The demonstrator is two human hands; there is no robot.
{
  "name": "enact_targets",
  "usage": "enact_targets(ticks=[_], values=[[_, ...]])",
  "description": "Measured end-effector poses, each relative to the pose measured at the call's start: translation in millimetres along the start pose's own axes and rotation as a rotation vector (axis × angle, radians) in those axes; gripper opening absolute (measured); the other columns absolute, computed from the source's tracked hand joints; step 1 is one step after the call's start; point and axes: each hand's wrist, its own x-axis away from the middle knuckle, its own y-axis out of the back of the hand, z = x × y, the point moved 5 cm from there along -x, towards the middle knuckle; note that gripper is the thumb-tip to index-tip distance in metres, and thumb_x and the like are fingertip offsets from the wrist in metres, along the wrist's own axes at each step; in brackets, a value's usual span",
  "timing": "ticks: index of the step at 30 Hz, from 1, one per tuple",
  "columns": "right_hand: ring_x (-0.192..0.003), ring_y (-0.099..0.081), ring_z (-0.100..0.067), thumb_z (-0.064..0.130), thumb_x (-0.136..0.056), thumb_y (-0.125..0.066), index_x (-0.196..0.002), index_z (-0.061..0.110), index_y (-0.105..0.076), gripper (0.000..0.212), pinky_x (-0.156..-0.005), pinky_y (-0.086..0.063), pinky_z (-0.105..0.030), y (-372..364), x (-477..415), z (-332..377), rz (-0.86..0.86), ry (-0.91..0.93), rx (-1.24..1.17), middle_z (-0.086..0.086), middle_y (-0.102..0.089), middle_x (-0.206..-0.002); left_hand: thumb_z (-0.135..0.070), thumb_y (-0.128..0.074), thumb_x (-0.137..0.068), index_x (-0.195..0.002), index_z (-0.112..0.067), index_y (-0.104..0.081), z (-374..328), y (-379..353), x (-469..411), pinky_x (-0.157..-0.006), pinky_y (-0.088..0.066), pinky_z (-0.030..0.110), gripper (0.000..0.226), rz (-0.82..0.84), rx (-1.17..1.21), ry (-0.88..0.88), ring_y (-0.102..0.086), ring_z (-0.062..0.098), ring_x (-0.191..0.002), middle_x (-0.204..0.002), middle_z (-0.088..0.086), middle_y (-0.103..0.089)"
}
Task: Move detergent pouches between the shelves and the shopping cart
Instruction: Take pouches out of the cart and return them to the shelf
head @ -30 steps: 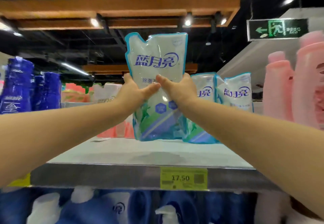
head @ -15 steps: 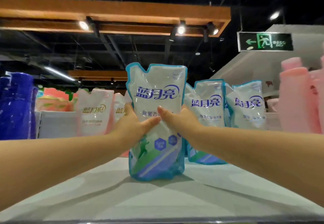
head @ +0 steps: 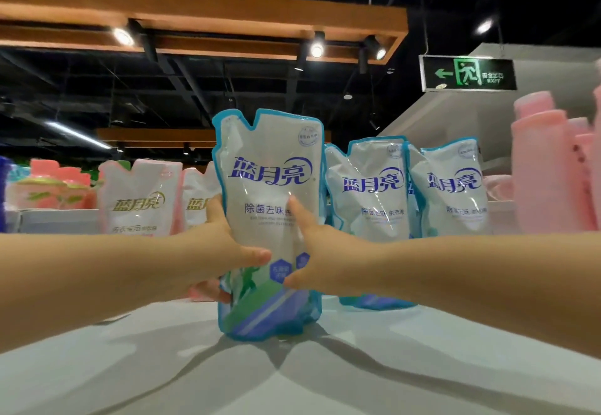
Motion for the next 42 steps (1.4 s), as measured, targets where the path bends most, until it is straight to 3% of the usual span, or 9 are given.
enact_targets(ticks=[4, 9, 14, 18, 21, 23, 26, 39, 42], values=[[-0.075, -0.054, -0.015, 0.026, -0.088, -0.062, -0.144, 0.042, 0.019, 0.100, -0.062, -0.049, -0.024, 0.8, -17.2, -5.7, 0.109, -0.022, 0.001, -0.005, -0.050, -0.096, -0.023, -0.071, -0.079, -0.146, -0.028, 0.008, 4.9, -3.0, -24.8, -0.084, -0.053, 0.042, 0.104, -0.046, -0.138, -0.004, -0.058, 0.032, -0.107, -0.135, 0.010, -0.048], [-0.118, -0.050, -0.023, 0.023, -0.087, -0.065, -0.145, 0.045, 0.010, 0.098, -0.089, -0.053, -0.029, -0.7, -40.1, -13.0, 0.193, -0.076, -0.136, -0.008, -0.035, -0.146, -0.027, -0.069, -0.081, -0.146, -0.018, 0.009, 9.2, -9.6, -55.9, -0.077, -0.049, 0.031, 0.102, -0.041, -0.216, -0.025, -0.053, 0.021, -0.095, -0.135, 0.012, -0.048], [-0.113, -0.052, -0.022, 0.024, -0.086, -0.066, -0.146, 0.044, 0.001, 0.093, -0.092, -0.052, -0.030, -0.1, -45.6, -17.5, 0.198, -0.079, -0.147, -0.008, -0.035, -0.145, -0.026, -0.068, -0.082, -0.145, -0.033, 0.016, 18.0, -16.7, -72.3, -0.073, -0.057, 0.049, 0.106, 0.001, -0.152, 0.018, -0.060, 0.032, -0.103, -0.136, 0.011, -0.046], [-0.104, -0.049, -0.019, 0.027, -0.087, -0.065, -0.147, 0.044, 0.001, 0.091, -0.081, -0.051, -0.023, 2.0, -42.3, -21.6, 0.192, -0.061, -0.106, -0.004, -0.030, -0.149, -0.022, -0.069, -0.081, -0.144, -0.038, 0.010, 18.5, -16.0, -77.0, -0.070, -0.058, 0.049, 0.102, 0.066, -0.108, 0.026, -0.056, 0.031, -0.110, -0.137, 0.008, -0.045], [-0.091, -0.050, -0.016, 0.029, -0.087, -0.064, -0.147, 0.044, 0.000, 0.090, -0.066, -0.048, -0.017, 2.2, -39.4, -20.8, 0.189, -0.059, -0.088, -0.004, -0.040, -0.136, -0.020, -0.069, -0.081, -0.145, -0.040, 0.007, 18.8, -15.7, -78.2, -0.069, -0.058, 0.049, 0.101, 0.106, -0.079, 0.042, -0.055, 0.032, -0.112, -0.138, 0.007, -0.043], [-0.078, -0.049, -0.011, 0.029, -0.088, -0.063, -0.147, 0.044, 0.000, 0.088, -0.059, -0.045, -0.015, 2.3, -38.0, -19.7, 0.176, -0.052, -0.060, 0.000, -0.048, -0.105, -0.019, -0.068, -0.081, -0.145, -0.040, 0.005, 18.6, -17.1, -79.6, -0.070, -0.058, 0.049, 0.100, 0.131, -0.070, 0.039, -0.058, 0.032, -0.109, -0.136, 0.008, -0.046], [-0.067, -0.042, -0.006, 0.028, -0.089, -0.061, -0.148, 0.041, 0.000, 0.086, -0.054, -0.042, -0.015, 5.6, -36.4, -19.5, 0.157, -0.047, -0.021, 0.006, -0.034, -0.075, -0.018, -0.068, -0.081, -0.144, -0.040, -0.001, 18.4, -20.8, -81.8, -0.073, -0.058, 0.049, 0.095, 0.163, -0.050, 0.030, -0.061, 0.030, -0.103, -0.130, 0.007, -0.051], [-0.063, -0.046, -0.007, 0.026, -0.089, -0.058, -0.148, 0.040, 0.001, 0.085, -0.054, -0.042, -0.016, 11.3, -27.0, -28.2, 0.117, -0.051, 0.068, -0.002, -0.048, -0.094, -0.018, -0.069, -0.081, -0.143, -0.033, -0.013, 11.9, -35.5, -81.3, -0.079, -0.056, 0.050, 0.085, 0.188, -0.027, 0.005, -0.060, 0.029, -0.104, -0.121, 0.007, -0.056], [-0.063, -0.047, -0.009, 0.027, -0.089, -0.058, -0.148, 0.040, 0.003, 0.086, -0.055, -0.043, -0.018, 7.9, -27.5, -30.9, 0.116, -0.069, 0.093, 0.000, -0.049, -0.087, -0.019, -0.068, -0.082, -0.141, -0.034, -0.015, 12.1, -38.7, -80.7, -0.079, -0.056, 0.048, 0.081, 0.183, -0.015, -0.016, -0.060, 0.026, -0.104, -0.122, 0.005, -0.055]])
